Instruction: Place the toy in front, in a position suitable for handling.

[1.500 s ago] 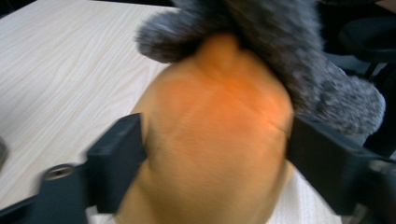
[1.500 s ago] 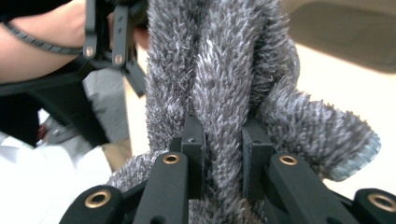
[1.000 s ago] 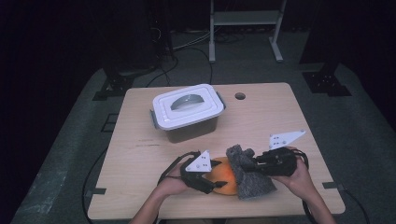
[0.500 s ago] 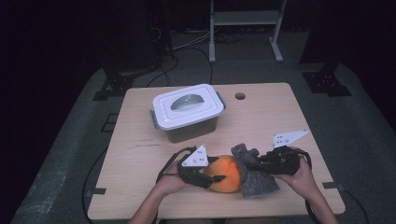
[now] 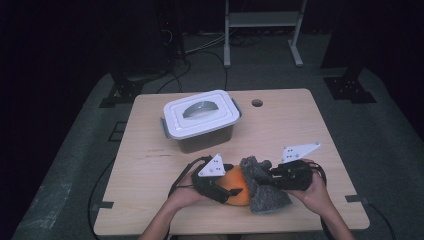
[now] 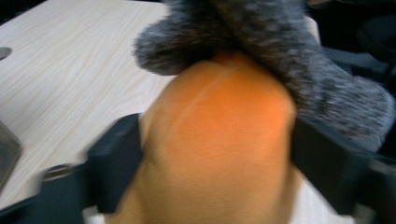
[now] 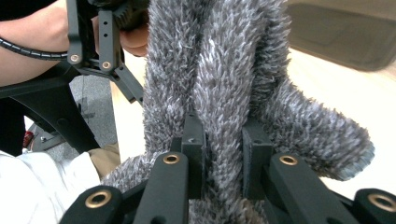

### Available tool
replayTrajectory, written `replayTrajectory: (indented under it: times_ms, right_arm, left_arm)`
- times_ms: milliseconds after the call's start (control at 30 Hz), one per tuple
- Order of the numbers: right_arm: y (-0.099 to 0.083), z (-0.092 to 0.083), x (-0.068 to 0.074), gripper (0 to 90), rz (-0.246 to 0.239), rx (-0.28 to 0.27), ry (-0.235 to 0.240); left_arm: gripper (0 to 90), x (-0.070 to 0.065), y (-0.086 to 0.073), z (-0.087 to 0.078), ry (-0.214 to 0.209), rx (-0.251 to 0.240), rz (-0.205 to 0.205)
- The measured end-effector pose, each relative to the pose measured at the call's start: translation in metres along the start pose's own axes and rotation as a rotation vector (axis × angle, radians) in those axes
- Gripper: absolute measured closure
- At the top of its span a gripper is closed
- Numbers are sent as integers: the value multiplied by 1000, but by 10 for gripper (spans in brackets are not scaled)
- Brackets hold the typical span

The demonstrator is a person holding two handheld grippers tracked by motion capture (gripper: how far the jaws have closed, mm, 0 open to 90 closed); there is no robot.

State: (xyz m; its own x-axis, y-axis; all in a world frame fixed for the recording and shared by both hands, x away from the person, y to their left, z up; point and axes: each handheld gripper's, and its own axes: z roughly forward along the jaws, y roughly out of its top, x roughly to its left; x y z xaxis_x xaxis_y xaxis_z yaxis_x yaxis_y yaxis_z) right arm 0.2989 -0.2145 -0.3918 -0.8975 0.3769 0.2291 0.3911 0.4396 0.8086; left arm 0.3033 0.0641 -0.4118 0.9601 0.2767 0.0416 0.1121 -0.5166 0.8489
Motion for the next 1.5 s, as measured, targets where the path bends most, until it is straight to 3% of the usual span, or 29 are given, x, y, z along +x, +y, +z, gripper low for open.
replayTrajectory:
  times_ms: [67,167,333,467,533,600,667,733,800,900,1000,1133,1233,1333,1400,1500]
  right_arm:
    - [-1,0,-1,747,2,0,5]
    - [-2,0,-3,747,6,4,1]
    - [-9,-3,-13,745,40,16,-23]
    - [-16,-6,-23,744,76,28,-57]
    - [-20,-7,-27,743,89,29,-65]
    - [-21,-6,-28,743,96,27,-64]
    - [-21,-7,-28,743,95,30,-66]
    - [-20,-7,-27,743,93,28,-69]
    - [-19,-9,-26,742,93,24,-63]
    - [-12,-16,-20,747,74,-21,-56]
    - [-1,-20,-9,749,35,-61,-24]
    - [3,-11,0,745,-13,-7,-33]
    - [-6,-13,-11,745,30,-21,-19]
    - [-13,-15,-17,744,56,-3,-51]
    - [-12,-17,-16,744,52,-12,-70]
    - [-1,-19,-7,744,27,-60,-56]
  left_arm:
    - [65,6,-5,6,-14,19,-50]
    - [54,10,-8,7,-34,7,-83]
    - [166,8,-8,1,-66,15,-45]
    - [259,6,-7,-7,-124,9,-14]
    - [253,7,-8,-7,-113,8,-16]
    - [164,10,-10,-2,-82,42,-47]
    - [100,13,-14,2,-95,49,-79]
    - [134,13,-16,3,-111,33,-89]
    - [216,11,-17,1,-112,36,-61]
    - [315,9,-16,0,-108,38,-41]
    - [359,7,-15,0,-99,37,-22]
    - [378,7,-13,-3,-86,35,-23]
    - [383,9,-13,-6,-84,23,-29]
    - [387,11,-10,-12,-72,20,-28]
    - [392,11,-5,-17,-57,10,-19]
    - [395,6,0,-19,-42,25,7]
